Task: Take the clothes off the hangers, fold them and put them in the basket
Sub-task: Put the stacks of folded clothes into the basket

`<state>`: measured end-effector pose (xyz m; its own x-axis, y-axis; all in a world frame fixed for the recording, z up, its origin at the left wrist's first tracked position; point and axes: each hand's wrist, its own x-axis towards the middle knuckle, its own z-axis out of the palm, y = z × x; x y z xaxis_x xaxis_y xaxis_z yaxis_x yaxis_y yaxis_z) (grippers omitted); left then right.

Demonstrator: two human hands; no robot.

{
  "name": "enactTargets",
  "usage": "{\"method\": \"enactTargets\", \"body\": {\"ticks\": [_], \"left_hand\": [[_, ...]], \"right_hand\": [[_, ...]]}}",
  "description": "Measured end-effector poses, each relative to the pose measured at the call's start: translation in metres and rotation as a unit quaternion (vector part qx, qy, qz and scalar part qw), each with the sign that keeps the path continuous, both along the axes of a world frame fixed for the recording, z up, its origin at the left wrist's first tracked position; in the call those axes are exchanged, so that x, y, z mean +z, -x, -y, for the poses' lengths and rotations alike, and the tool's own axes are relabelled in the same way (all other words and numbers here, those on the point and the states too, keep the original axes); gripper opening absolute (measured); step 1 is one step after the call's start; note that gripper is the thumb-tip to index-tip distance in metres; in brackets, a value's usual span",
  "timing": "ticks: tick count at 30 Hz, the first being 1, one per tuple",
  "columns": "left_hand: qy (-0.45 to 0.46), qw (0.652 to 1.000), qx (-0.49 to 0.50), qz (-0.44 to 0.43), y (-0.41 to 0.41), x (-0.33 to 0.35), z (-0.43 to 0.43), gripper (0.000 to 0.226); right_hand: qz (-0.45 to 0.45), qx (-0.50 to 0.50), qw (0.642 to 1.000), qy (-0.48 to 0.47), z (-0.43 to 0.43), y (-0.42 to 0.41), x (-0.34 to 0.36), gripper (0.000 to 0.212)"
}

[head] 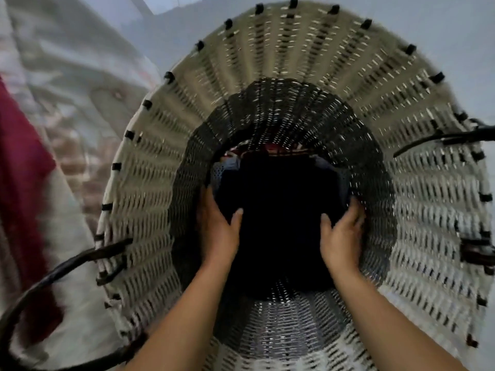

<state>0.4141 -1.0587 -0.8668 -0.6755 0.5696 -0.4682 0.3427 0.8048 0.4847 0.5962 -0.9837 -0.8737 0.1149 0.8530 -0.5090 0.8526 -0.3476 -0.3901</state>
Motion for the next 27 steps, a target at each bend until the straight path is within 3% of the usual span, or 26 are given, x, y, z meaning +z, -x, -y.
{"method": "enactTargets", "body": {"ticks": [2,4,6,12,22,27], "left_hand": [[-0.018,0.981,-0.173,-0.08,-0.018,0.0,0.006,0.069],[0.015,0.945,-0.307,-0.112,-0.035,-0.008,0.012,0.076],[0.055,0.922,-0.366,-0.109,-0.041,-0.023,0.018,0.092],[0.11,0.901,-0.412,-0.077,-0.024,-0.054,0.004,0.121],[0.127,0.912,-0.39,-0.03,-0.021,-0.09,0.003,0.119],[0.212,0.886,-0.409,0.048,-0.018,-0.051,-0.016,0.114]], "right_hand": [[0.052,0.143,0.985,-0.082,0.006,0.004,0.001,0.061],[0.07,0.246,0.964,-0.074,0.016,0.007,-0.006,0.063],[0.095,0.291,0.951,-0.033,0.024,0.004,-0.02,0.064],[0.131,0.304,0.944,0.008,0.018,0.0,-0.051,0.07],[0.131,0.311,0.941,0.035,0.013,0.005,-0.077,0.071],[0.143,0.342,0.925,0.087,0.004,0.007,-0.054,0.071]]}}
